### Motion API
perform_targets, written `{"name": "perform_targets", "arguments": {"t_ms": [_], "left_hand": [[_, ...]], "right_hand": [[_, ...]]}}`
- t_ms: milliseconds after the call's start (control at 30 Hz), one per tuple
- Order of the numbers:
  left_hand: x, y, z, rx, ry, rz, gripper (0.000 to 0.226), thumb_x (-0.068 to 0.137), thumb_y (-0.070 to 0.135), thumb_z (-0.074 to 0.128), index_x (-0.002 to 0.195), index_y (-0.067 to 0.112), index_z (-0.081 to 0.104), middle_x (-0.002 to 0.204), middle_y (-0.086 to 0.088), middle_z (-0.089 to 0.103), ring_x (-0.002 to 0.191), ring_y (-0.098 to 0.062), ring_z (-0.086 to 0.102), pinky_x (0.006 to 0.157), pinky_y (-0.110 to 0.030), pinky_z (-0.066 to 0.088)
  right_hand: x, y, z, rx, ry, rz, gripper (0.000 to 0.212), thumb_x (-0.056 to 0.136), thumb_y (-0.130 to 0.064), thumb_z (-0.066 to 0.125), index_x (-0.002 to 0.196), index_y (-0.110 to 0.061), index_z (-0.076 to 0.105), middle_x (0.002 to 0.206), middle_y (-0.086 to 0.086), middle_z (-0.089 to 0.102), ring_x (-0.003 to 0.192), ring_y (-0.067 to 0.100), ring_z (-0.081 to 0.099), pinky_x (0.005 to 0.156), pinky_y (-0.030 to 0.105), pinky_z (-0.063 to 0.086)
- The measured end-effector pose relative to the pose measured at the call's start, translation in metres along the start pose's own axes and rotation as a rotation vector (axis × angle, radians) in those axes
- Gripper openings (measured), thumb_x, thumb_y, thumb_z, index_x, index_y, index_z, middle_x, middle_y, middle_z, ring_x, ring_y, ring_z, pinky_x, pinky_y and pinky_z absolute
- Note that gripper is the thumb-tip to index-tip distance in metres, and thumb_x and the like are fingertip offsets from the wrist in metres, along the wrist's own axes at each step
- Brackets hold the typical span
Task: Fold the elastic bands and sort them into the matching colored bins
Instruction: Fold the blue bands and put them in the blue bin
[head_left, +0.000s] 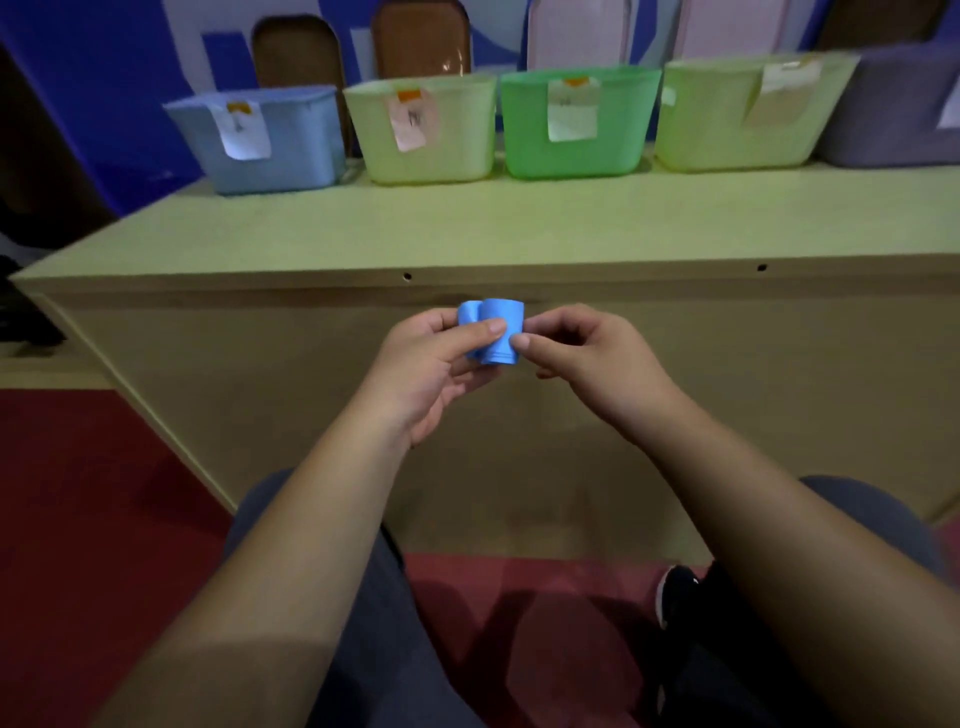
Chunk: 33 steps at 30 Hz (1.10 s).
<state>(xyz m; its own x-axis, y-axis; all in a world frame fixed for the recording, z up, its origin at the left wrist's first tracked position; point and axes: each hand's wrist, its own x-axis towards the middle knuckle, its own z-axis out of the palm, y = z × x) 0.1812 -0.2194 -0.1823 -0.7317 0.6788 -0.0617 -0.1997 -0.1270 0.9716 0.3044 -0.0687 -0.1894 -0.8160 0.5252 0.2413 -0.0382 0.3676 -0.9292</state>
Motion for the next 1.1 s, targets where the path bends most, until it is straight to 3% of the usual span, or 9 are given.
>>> {"name": "perform_targets", "arguments": {"t_ms": [167,300,367,533,600,667,767,867,1100], "left_hand": [[-0.012,0.056,-0.015,0.033,0.086,0.126,0.023,0.094,0.011,0.077,0.112,0.006,0.063,0.117,-0.023,0.076,0.101,-0.031,0.077,0.096,-0.048,0.062],[0.005,0.098,-0.035,0.099,0.197,0.204,0.019,0.095,0.011,0.076,0.107,0.006,0.062,0.116,-0.023,0.075,0.105,-0.036,0.077,0.094,-0.051,0.063],[0.029,0.115,-0.049,0.138,0.244,0.222,0.022,0.096,0.013,0.076,0.111,0.002,0.064,0.117,-0.023,0.075,0.106,-0.037,0.076,0.093,-0.050,0.063],[0.119,0.140,-0.087,0.175,0.309,0.231,0.027,0.097,0.015,0.075,0.117,0.000,0.067,0.112,-0.020,0.077,0.102,-0.033,0.078,0.093,-0.048,0.064],[0.160,0.146,-0.099,0.175,0.323,0.212,0.024,0.097,0.016,0.075,0.113,0.001,0.067,0.110,-0.020,0.078,0.101,-0.033,0.078,0.090,-0.046,0.064],[0.196,0.153,-0.108,0.157,0.331,0.182,0.019,0.098,0.017,0.075,0.107,0.003,0.067,0.109,-0.020,0.078,0.101,-0.033,0.079,0.089,-0.045,0.063],[0.238,0.165,-0.113,0.133,0.361,0.133,0.016,0.098,0.018,0.074,0.101,0.005,0.066,0.108,-0.019,0.078,0.101,-0.032,0.079,0.088,-0.044,0.064],[0.267,0.181,-0.113,0.119,0.389,0.058,0.018,0.097,0.019,0.075,0.106,0.004,0.068,0.106,-0.017,0.079,0.100,-0.030,0.079,0.087,-0.044,0.064],[0.285,0.233,-0.105,0.093,0.487,-0.195,0.023,0.096,0.016,0.077,0.111,0.001,0.068,0.112,-0.022,0.077,0.102,-0.033,0.078,0.091,-0.049,0.063]], "right_hand": [[0.029,-0.054,0.012,-0.049,-0.073,-0.060,0.023,0.091,-0.041,0.083,0.093,-0.018,0.080,0.090,0.008,0.078,0.074,0.011,0.061,0.086,0.051,0.060],[0.075,-0.088,0.030,-0.126,-0.145,-0.111,0.026,0.094,-0.047,0.079,0.083,-0.023,0.077,0.064,-0.016,0.065,0.060,0.001,0.052,0.065,0.026,0.046],[0.109,-0.096,0.042,-0.159,-0.179,-0.128,0.029,0.095,-0.049,0.077,0.081,-0.024,0.076,0.064,-0.013,0.064,0.058,0.002,0.051,0.061,0.023,0.043],[0.212,-0.092,0.073,-0.206,-0.211,-0.153,0.034,0.095,-0.055,0.073,0.083,-0.023,0.079,0.081,0.011,0.072,0.069,0.022,0.062,0.073,0.046,0.056],[0.256,-0.086,0.082,-0.203,-0.217,-0.133,0.035,0.094,-0.056,0.073,0.084,-0.024,0.080,0.086,0.014,0.073,0.080,0.031,0.067,0.079,0.051,0.059],[0.296,-0.080,0.089,-0.158,-0.241,-0.082,0.035,0.093,-0.055,0.075,0.085,-0.022,0.081,0.091,0.015,0.075,0.073,0.025,0.065,0.078,0.051,0.060],[0.341,-0.077,0.093,-0.052,-0.272,0.035,0.031,0.094,-0.048,0.078,0.085,-0.018,0.082,0.087,0.007,0.076,0.068,0.012,0.065,0.066,0.041,0.061],[0.369,-0.086,0.090,-0.042,-0.305,0.097,0.027,0.097,-0.045,0.075,0.085,-0.020,0.080,0.077,-0.003,0.072,0.066,0.012,0.067,0.063,0.037,0.062],[0.404,-0.124,0.079,0.005,-0.396,0.309,0.028,0.094,-0.044,0.079,0.085,-0.018,0.079,0.092,0.012,0.073,0.063,0.016,0.065,0.058,0.035,0.058]]}}
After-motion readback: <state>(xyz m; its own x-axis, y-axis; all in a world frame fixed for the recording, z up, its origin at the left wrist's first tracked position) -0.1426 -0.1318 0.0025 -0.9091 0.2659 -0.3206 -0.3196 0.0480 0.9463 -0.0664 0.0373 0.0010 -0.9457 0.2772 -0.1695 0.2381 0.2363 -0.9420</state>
